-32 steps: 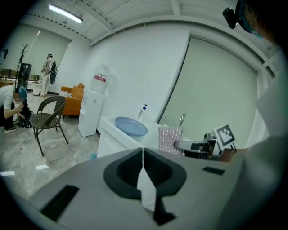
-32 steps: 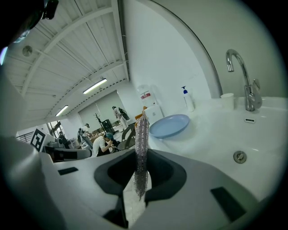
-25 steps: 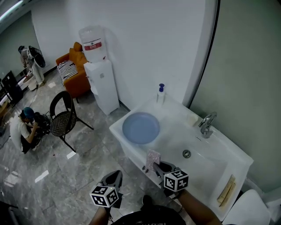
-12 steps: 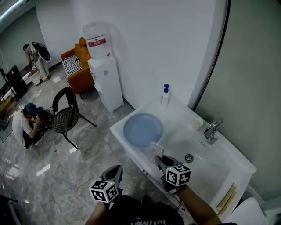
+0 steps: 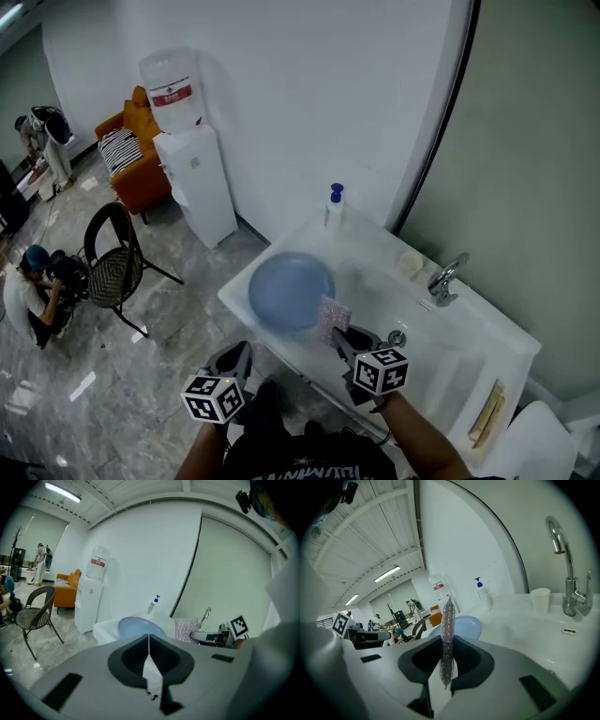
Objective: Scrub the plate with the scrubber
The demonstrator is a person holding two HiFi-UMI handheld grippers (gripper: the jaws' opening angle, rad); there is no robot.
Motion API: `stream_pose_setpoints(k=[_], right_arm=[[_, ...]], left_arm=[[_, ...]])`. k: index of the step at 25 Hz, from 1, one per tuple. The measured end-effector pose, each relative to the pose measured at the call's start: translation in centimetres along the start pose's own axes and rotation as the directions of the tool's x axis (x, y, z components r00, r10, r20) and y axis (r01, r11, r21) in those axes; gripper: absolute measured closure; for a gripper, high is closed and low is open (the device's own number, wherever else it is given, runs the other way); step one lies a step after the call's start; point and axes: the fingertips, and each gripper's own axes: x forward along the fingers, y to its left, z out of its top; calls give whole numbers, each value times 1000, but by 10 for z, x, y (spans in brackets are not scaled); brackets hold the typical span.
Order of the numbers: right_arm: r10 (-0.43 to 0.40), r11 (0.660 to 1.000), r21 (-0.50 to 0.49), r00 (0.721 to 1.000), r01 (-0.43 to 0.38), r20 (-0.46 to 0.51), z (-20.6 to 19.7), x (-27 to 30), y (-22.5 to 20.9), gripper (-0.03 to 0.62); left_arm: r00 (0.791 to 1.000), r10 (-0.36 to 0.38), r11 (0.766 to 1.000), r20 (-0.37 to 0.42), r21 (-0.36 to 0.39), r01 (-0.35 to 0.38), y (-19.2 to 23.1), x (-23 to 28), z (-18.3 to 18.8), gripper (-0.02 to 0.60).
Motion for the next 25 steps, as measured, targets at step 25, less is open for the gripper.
stream_pose_setpoints(k=[25], right_arm=[[-281,957,87,959,277,47,57,95,-47,519]], left_arm=[[893,-187,982,-409,-39,187,87,149,20,420]])
